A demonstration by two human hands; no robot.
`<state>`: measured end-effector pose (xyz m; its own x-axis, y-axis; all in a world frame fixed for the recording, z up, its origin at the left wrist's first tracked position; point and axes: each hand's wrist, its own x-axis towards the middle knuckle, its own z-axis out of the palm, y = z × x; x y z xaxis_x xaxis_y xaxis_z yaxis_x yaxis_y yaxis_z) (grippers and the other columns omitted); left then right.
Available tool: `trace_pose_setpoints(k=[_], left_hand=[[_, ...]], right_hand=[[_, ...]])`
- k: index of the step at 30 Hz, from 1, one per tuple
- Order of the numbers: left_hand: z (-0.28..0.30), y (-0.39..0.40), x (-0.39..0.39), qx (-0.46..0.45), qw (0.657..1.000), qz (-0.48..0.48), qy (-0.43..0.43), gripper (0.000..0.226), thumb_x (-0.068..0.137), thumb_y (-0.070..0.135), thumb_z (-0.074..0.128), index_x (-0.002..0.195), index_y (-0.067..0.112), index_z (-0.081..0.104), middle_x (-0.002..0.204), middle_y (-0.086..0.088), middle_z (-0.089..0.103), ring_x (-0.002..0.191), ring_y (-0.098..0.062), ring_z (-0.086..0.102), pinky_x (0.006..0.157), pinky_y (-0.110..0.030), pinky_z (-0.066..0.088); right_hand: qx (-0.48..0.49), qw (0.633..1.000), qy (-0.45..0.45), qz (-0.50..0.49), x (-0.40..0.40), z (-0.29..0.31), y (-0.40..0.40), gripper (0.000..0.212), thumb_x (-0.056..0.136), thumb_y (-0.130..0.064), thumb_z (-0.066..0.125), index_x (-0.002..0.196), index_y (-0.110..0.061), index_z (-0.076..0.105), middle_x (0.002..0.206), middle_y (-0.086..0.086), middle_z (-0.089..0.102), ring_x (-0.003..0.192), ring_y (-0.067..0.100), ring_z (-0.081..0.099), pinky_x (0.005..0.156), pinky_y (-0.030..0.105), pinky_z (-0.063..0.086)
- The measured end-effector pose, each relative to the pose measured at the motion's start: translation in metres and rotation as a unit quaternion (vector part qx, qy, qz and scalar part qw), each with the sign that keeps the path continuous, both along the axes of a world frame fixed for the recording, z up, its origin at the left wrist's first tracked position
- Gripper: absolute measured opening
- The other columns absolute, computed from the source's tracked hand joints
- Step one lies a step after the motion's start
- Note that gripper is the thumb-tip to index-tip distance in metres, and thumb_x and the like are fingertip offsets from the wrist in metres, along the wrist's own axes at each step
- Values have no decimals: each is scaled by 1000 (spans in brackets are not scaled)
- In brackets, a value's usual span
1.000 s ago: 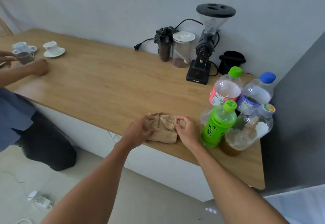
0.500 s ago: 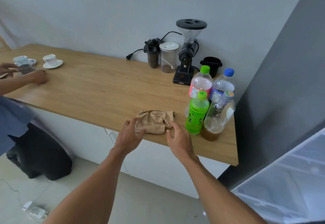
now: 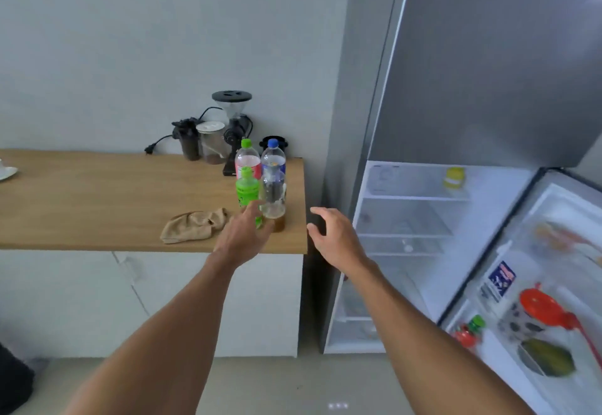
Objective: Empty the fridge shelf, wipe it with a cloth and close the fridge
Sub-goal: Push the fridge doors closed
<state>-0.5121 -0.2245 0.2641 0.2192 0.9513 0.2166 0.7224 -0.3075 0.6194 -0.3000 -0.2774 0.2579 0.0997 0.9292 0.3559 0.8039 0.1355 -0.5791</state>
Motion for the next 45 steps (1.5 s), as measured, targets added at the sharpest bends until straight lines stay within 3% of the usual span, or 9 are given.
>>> trace_pose_setpoints(k=[5, 10, 16, 24, 27, 30, 35, 39, 45], left_hand=[[45, -37, 115, 46, 995, -87, 1, 53, 98, 31, 64, 147, 17, 47, 138, -11, 63, 125, -31, 61, 102, -44, 49], [92, -49, 242, 102, 981, -165, 1, 53, 101, 37, 60, 148, 24, 41, 148, -8, 54, 130, -31, 56, 103, -45, 50], [109, -59, 399, 131, 963, -233, 36, 61, 95, 33, 63, 151, 17, 43, 146, -16, 47, 135, -38, 47, 115, -45, 39], [107, -53, 549, 269, 926, -220, 147, 73, 98, 44, 52, 161, 19, 24, 172, -13, 15, 160, -41, -1, 129, -56, 7], [104, -40, 571, 293, 921, -158, 201, 86, 95, 51, 50, 164, 16, 12, 174, -18, -3, 158, -47, -11, 128, -60, -3], [103, -19, 574, 308, 917, -106, 229, 94, 93, 54, 52, 166, 13, 9, 174, -17, -6, 157, -50, -11, 126, -64, -5], [96, 1, 564, 344, 899, -86, 258, 97, 91, 52, 60, 165, 14, 11, 174, -10, -3, 159, -44, -6, 124, -71, 2], [97, 8, 552, 373, 886, -75, 265, 95, 91, 45, 64, 166, 21, 12, 174, -11, 0, 160, -41, -1, 124, -71, 3], [100, 19, 517, 396, 873, -37, 281, 91, 91, 35, 65, 165, 29, 13, 174, -12, -1, 157, -49, -2, 123, -72, 2]], right_hand=[[22, 997, -25, -70, 105, 41, -64, 39, 98, -27, 60, 136, -19, 61, 132, 7, 65, 121, 24, 59, 105, 37, 46], [17, 987, -31, -156, 220, 66, -125, 43, 93, -23, 64, 135, -14, 61, 126, 14, 65, 119, 30, 61, 104, 39, 47], [-14, 965, -39, -259, 358, 84, -186, 43, 95, -29, 62, 137, -23, 59, 123, 9, 63, 116, 27, 60, 100, 37, 47], [-70, 930, -114, -341, 498, 92, -225, 47, 100, -35, 54, 145, -23, 50, 143, 6, 55, 135, 27, 46, 114, 45, 36], [-163, 902, -189, -354, 526, 95, -228, 57, 102, -44, 47, 152, -20, 37, 149, 11, 47, 138, 32, 41, 114, 49, 31], [-220, 902, -157, -338, 538, 100, -226, 66, 102, -50, 45, 157, -19, 27, 154, 15, 43, 137, 34, 45, 109, 46, 41], [-221, 900, -146, -346, 536, 104, -220, 66, 98, -59, 45, 151, -19, 41, 141, 10, 60, 124, 31, 58, 97, 41, 48], [-241, 911, -115, -314, 536, 115, -221, 56, 103, -48, 46, 149, -16, 47, 141, 14, 59, 119, 32, 61, 98, 38, 47], [-256, 928, -83, -258, 530, 117, -221, 55, 104, -49, 43, 155, -29, 39, 160, 0, 40, 149, 24, 33, 119, 37, 23]])
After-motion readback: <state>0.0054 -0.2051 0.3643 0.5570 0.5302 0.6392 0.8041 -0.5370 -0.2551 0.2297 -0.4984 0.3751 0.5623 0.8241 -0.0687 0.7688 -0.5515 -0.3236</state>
